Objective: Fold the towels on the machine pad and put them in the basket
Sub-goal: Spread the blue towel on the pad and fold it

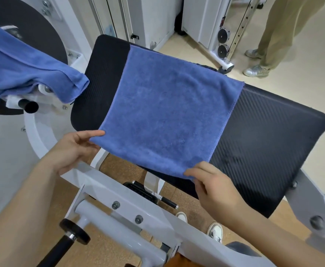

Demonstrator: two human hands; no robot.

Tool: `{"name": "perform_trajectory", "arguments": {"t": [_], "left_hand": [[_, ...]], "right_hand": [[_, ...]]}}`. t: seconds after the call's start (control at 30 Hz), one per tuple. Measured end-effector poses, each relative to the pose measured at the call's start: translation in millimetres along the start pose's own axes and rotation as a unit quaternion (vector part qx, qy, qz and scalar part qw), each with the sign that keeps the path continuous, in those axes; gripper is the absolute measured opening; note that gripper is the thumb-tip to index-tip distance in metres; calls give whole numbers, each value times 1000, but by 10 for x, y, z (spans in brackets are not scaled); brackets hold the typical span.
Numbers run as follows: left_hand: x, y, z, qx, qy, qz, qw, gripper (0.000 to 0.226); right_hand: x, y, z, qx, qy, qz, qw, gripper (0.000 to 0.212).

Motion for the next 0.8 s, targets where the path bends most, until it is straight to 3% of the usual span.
{"name": "perform_trajectory", "arguments": {"t": [0.07,0.13,0.23,0.3,0.37,0.43,0.53,0.63,0.8], "left_hand": [[-85,1,100,29,119,79,989,51],[-140,-22,168,56,155,119,979,45],[-200,-31,85,42,150,54,986,36],[-250,-27,100,39,159,13,986,34],[-346,36,225,54,136,35,989,30],[-397,131,434,65,99,72,990,23],[-338,364,784,83,1,104,991,17],[-185,624,1135,104,-64,131,984,13],[-31,1018,1496,141,-74,185,970,15]], "right_hand": [[-79,33,7,30,42,13,999,27],[-110,41,-14,36,32,6,999,26],[-58,1,-67,34,-34,-26,998,29],[-79,10,-102,36,-39,-33,998,20],[-199,86,-60,74,13,-31,997,22],[-409,211,21,142,136,-10,980,20],[-730,453,129,230,350,45,907,22],[-997,721,250,248,390,110,880,24],[-1235,1032,431,250,370,204,871,23]]}}
Point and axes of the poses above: each hand's wrist, its own y-axis towards the middle knuckle, its own x-axis out of the palm, z = x × y, the point moved 7 cm from there along y, towards the middle knuckle, and after that the axes turned 4 degrees about y, right-handed, at the moved point
